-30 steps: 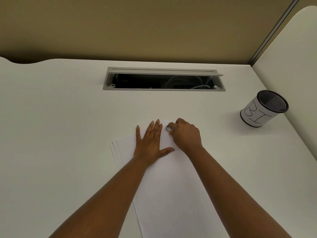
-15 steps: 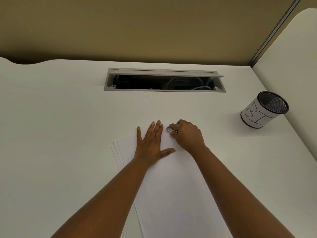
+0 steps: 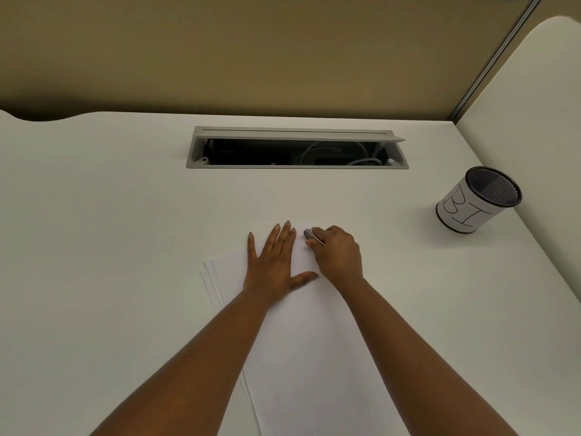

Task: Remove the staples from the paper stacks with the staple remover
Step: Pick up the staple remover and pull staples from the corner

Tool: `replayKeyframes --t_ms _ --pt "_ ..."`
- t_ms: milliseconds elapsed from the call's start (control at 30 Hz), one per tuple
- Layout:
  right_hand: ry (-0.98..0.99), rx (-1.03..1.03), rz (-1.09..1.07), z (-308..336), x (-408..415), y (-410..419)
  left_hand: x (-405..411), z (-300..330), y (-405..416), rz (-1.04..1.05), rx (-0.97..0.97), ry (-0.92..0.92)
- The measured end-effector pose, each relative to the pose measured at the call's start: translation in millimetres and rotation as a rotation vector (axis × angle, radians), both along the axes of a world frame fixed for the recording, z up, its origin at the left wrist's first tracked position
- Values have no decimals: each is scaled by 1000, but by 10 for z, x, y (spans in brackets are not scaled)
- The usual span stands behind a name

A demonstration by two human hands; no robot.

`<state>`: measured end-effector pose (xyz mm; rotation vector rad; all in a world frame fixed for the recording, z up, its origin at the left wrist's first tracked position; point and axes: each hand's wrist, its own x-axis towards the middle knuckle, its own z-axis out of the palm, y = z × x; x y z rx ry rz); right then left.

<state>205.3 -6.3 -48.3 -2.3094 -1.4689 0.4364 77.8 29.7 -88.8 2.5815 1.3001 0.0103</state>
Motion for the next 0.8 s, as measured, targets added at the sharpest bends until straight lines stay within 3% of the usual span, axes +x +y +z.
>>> replayKeyframes --t_ms 100,400,633,800 --pt "149 48 -88 35 49 -7 1 5 4 3 -4 -7" --pt "-266 -89 141 85 -35 41 16 13 13 1 2 28" --pt "-366 -112 189 103 -100 53 23 11 17 -14 2 64" --pt "-332 -90 187 59 -95 32 20 9 16 -14 4 66"
